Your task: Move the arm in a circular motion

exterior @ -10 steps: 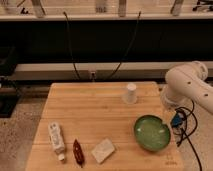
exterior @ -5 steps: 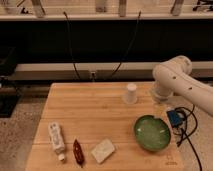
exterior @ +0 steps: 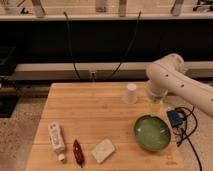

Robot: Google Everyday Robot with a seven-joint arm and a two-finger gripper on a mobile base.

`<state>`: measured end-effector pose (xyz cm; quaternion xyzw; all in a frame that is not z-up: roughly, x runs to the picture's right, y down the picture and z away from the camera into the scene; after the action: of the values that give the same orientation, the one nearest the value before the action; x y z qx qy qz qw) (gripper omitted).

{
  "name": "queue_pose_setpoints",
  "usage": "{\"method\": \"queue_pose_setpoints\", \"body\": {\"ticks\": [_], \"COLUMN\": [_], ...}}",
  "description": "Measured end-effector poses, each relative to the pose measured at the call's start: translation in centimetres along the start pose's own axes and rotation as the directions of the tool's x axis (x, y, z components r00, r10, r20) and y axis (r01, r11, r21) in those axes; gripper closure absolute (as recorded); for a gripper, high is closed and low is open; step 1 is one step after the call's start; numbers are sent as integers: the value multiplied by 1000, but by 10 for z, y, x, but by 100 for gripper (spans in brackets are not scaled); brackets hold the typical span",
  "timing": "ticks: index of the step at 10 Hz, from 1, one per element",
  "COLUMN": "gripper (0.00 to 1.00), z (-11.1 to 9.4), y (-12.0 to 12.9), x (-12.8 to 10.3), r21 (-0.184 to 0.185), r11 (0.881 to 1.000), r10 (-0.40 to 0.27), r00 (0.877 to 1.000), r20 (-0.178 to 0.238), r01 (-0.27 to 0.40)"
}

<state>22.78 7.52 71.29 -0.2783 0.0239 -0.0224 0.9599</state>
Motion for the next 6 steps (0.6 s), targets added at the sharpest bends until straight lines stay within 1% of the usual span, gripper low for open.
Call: {"method": "queue_pose_setpoints", "body": {"ticks": [1,2,4,6], "gripper": [20,20,20,24], "z": [0,0,0,1], "y": [-6,-9,-8,-13], "x": [-13,-19,-20,-38], "r21": [1,0,-9,-7], "r11": [1000,1000,1000,1000], "r10": [-17,-28,-25,-29], "r00": [1000,1000,1000,1000], "r20": [0,0,-8,0], "r01": [17,28,25,29]}}
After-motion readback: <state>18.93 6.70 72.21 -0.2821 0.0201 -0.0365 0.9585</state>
